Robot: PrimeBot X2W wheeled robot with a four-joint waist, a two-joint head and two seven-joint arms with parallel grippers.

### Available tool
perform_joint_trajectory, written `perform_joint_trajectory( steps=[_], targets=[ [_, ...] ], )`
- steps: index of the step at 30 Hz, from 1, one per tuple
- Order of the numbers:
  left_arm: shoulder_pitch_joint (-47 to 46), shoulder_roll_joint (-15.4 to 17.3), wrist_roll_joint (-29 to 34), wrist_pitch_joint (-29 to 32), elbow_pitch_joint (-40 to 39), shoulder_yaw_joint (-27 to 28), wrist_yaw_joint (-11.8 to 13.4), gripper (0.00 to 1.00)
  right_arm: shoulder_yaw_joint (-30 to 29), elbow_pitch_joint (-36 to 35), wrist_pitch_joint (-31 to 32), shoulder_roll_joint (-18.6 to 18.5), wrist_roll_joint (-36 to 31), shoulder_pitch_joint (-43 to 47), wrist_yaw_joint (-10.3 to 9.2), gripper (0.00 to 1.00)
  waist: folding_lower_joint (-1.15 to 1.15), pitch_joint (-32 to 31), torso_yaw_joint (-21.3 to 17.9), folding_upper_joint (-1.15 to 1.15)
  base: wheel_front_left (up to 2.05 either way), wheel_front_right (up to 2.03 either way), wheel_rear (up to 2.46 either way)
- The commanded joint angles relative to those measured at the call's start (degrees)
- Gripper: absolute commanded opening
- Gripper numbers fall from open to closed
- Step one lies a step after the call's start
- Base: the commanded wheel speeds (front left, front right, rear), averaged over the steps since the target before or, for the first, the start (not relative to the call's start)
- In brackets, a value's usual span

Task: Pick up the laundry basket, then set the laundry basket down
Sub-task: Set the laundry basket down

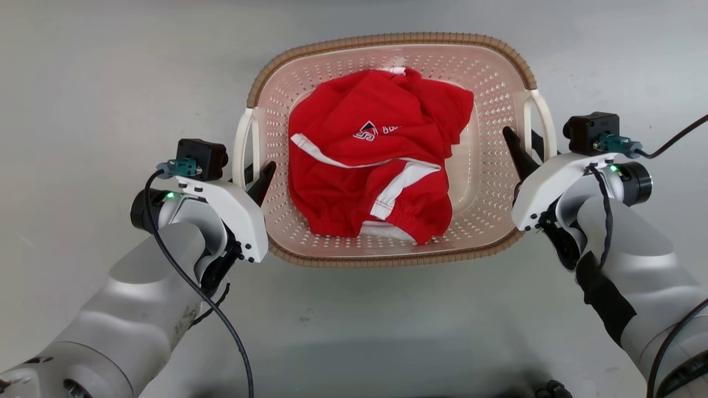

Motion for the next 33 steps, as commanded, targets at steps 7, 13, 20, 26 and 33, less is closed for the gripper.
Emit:
perform_joint_trajectory(
  steps=[7, 13, 20, 26, 33],
  targets=[
    [-1.5, 6.4, 1.9, -1.7, 2.3, 0.9, 0.3, 0.0, -6.4, -0.9, -0.8, -6.5, -7.1, 2.7, -0.8, 0.0, 0.0, 2.5, 0.5, 0.0, 0.0, 0.0, 0.0],
    [-2.5, 6.2, 2.2, -2.3, 2.3, 0.9, 0.3, 0.0, -9.6, -2.7, -0.8, -6.5, -10.4, 3.4, -0.8, 0.0, 0.0, 3.8, 0.6, 0.0, 0.0, 0.0, 0.0],
    [-3.2, 5.8, 2.3, -2.8, 2.6, 0.9, 0.3, 0.0, -13.5, -5.4, -0.8, -6.5, -14.5, 4.3, -0.8, 0.0, 0.0, 4.7, 0.8, 0.0, 0.0, 0.0, 0.0],
    [-3.3, 5.2, 2.6, -3.0, 2.7, 0.9, 0.3, 0.0, -15.6, -6.6, -0.8, -6.5, -16.6, 5.2, -0.8, 0.0, 0.0, 4.9, 1.2, 0.0, 0.0, 0.0, 0.0],
    [-3.6, 5.0, 3.1, -3.0, 2.7, 0.9, 0.3, 0.0, -16.5, -6.9, -0.8, -6.5, -17.7, 5.6, -0.8, 0.0, 0.0, 5.1, 1.5, 0.0, 0.0, 0.0, 0.0]
  ],
)
